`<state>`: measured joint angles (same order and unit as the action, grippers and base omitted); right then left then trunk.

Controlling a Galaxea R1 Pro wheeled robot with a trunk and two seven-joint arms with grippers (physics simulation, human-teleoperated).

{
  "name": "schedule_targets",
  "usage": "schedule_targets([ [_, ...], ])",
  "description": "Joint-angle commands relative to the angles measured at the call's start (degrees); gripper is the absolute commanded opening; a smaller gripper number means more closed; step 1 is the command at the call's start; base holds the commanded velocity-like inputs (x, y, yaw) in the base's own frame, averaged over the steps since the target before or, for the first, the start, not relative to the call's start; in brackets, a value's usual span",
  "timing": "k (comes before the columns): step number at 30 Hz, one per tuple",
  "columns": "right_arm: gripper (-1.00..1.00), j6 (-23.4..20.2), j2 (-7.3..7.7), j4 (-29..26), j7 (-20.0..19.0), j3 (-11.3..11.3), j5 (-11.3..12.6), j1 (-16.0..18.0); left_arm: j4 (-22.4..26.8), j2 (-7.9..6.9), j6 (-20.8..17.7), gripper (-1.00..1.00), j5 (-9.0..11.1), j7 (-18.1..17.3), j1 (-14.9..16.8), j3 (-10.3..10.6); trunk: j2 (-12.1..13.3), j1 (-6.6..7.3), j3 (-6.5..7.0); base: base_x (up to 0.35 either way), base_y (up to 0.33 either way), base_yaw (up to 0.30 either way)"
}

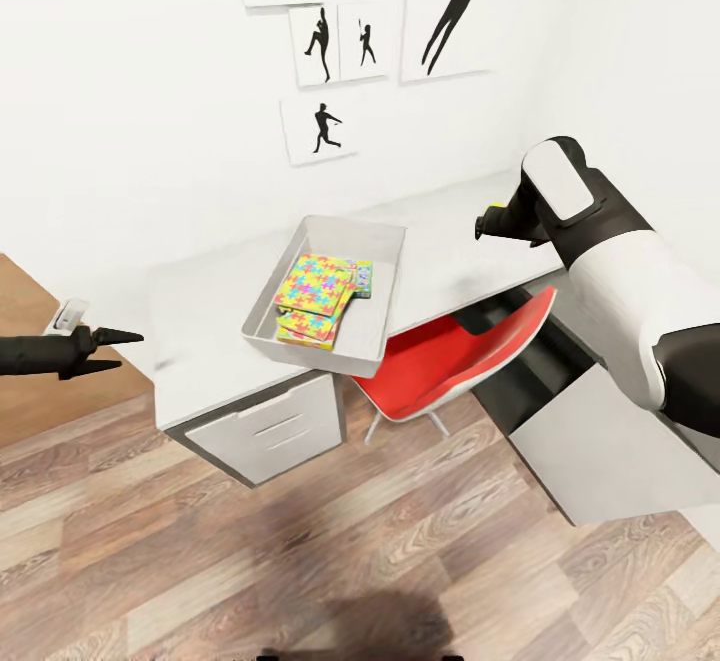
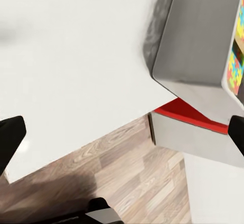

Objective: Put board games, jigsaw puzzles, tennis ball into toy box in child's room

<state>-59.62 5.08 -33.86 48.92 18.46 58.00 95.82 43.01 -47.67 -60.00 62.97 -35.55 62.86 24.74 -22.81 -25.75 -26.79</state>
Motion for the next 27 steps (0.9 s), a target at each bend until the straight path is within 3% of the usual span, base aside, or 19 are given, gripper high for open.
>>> schedule_targets([
  [1, 1.00, -0.18, 0.11, -0.07, 0.47, 0.43, 0.57, 0.04, -0.05, -0.05, 0.00, 1.00, -0.22, -0.48, 0.15, 0.31, -0.11, -0.03, -0.10, 0.006, -0.254, 0.200],
  [13, 1.00, 0.02, 0.06, -0.22, 0.48, 0.41, 0.45, 0.01, 1.34, -0.11, 0.00, 1.00, -0.05, -0.48, 0.15, 0.31, -0.11, -0.03, 0.13, 0.077, -0.132, 0.245],
  [27, 1.00, -0.07, 0.23, -0.24, 0.48, 0.29, 0.44, 0.02, 2.45, -0.09, 0.00, 1.00, 0.06, -0.52, 0.15, 0.37, -0.11, -0.03, 1.36, 0.060, -0.107, 0.083],
])
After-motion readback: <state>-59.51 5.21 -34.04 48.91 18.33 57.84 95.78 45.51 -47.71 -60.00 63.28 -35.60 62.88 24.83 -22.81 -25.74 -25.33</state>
